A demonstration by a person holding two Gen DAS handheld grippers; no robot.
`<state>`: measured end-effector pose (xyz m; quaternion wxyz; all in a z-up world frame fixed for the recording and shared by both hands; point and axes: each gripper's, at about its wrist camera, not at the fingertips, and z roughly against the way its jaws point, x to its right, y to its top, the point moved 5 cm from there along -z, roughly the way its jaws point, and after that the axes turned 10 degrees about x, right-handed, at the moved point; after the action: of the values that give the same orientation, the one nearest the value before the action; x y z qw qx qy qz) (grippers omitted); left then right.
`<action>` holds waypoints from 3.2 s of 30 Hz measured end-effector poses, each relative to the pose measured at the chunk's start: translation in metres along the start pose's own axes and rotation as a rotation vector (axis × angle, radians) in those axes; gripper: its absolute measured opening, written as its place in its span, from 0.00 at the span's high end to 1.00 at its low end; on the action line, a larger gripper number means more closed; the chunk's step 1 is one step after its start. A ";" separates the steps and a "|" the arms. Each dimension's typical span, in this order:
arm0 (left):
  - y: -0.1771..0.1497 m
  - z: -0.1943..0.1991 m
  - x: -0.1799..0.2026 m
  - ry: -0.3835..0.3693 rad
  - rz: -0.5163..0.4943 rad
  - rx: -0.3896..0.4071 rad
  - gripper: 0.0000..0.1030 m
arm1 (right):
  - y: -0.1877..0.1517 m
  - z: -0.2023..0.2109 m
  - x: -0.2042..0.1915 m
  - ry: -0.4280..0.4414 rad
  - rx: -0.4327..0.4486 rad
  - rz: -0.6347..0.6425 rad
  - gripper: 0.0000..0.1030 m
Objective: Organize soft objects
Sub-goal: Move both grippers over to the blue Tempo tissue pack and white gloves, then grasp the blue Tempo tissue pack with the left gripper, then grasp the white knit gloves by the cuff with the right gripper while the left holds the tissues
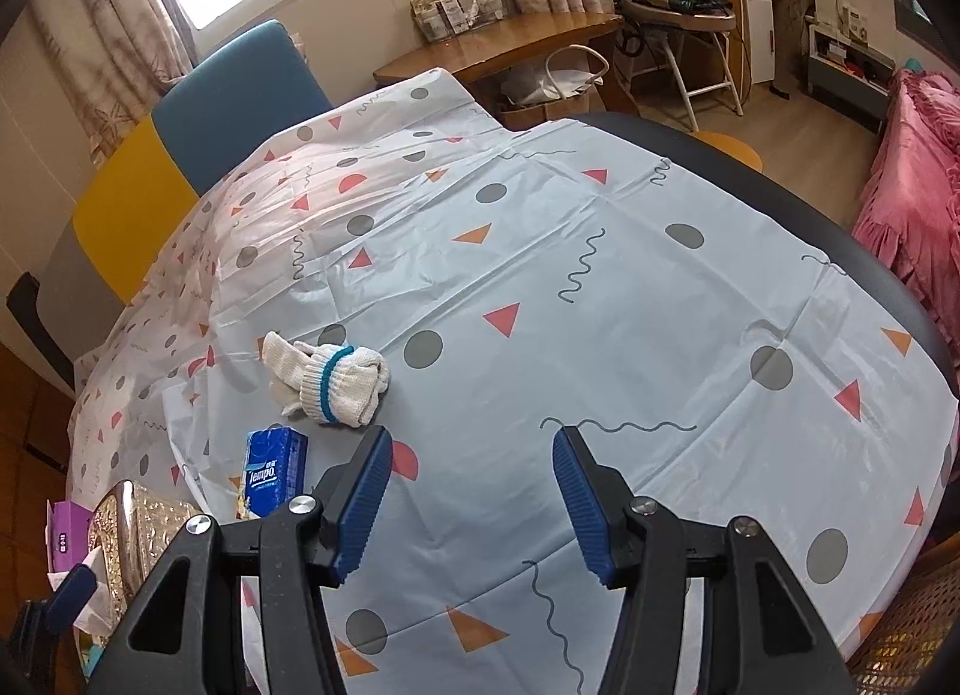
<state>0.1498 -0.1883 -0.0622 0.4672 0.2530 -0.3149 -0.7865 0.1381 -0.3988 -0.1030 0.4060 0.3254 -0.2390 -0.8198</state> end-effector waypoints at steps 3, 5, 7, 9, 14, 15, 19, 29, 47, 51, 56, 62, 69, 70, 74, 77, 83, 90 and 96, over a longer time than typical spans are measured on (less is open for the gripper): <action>0.000 -0.023 0.004 -0.010 0.025 -0.052 0.25 | 0.001 0.000 0.001 0.002 -0.003 -0.002 0.45; 0.000 -0.038 0.003 0.001 0.039 -0.081 0.25 | 0.001 -0.001 0.002 0.005 -0.009 -0.008 0.45; 0.000 -0.051 0.001 0.009 0.052 -0.109 0.25 | 0.000 -0.001 0.001 0.010 -0.014 -0.010 0.45; 0.001 -0.063 -0.002 0.011 0.073 -0.130 0.25 | 0.001 0.000 0.000 0.014 -0.015 -0.008 0.45; 0.002 -0.085 -0.011 0.048 0.096 -0.160 0.24 | 0.000 -0.001 -0.001 0.019 -0.021 -0.009 0.45; 0.002 -0.090 -0.011 0.051 0.096 -0.166 0.24 | 0.000 -0.001 -0.001 0.019 -0.023 -0.008 0.45; 0.004 -0.107 -0.007 0.089 0.053 -0.176 0.22 | -0.002 -0.002 -0.003 0.020 -0.031 -0.004 0.45; -0.014 -0.148 0.000 0.115 0.013 -0.233 0.24 | -0.005 -0.005 -0.005 0.021 -0.045 0.006 0.45; -0.031 -0.122 0.027 0.019 0.007 -0.182 0.49 | -0.007 -0.010 -0.011 0.027 -0.052 0.038 0.45; -0.053 -0.097 0.039 -0.021 -0.021 -0.138 0.49 | -0.007 -0.011 -0.009 0.031 -0.056 0.028 0.45; -0.071 -0.084 0.039 -0.019 -0.038 -0.053 0.48 | -0.010 -0.011 -0.011 0.035 -0.065 0.039 0.45; -0.075 -0.083 0.039 -0.020 -0.045 -0.012 0.48 | -0.016 -0.016 -0.016 0.032 -0.090 0.067 0.45; -0.075 -0.082 0.040 -0.025 -0.040 0.001 0.48 | -0.022 -0.024 -0.016 0.020 -0.120 0.111 0.45; -0.075 -0.082 0.040 -0.025 -0.040 0.002 0.48 | -0.023 -0.026 -0.018 0.023 -0.129 0.125 0.45; -0.075 -0.081 0.041 -0.027 -0.040 0.008 0.48 | -0.024 -0.031 -0.031 0.043 -0.154 0.228 0.45; -0.075 -0.081 0.041 -0.028 -0.039 0.013 0.48 | -0.011 -0.030 -0.050 0.107 -0.140 0.365 0.45; -0.076 -0.080 0.042 -0.028 -0.037 0.021 0.48 | 0.022 -0.041 -0.091 0.128 -0.114 0.679 0.39; -0.076 -0.080 0.041 -0.029 -0.037 0.023 0.48 | 0.021 -0.090 -0.132 0.156 -0.215 0.806 0.35; -0.075 -0.080 0.042 -0.029 -0.037 0.024 0.48 | -0.016 -0.133 -0.152 0.125 -0.322 0.924 0.35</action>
<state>0.1435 -0.2191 -0.1755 0.4451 0.2530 -0.3264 -0.7945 0.2965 -0.2817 -0.1515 0.7859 0.1669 -0.2041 -0.5594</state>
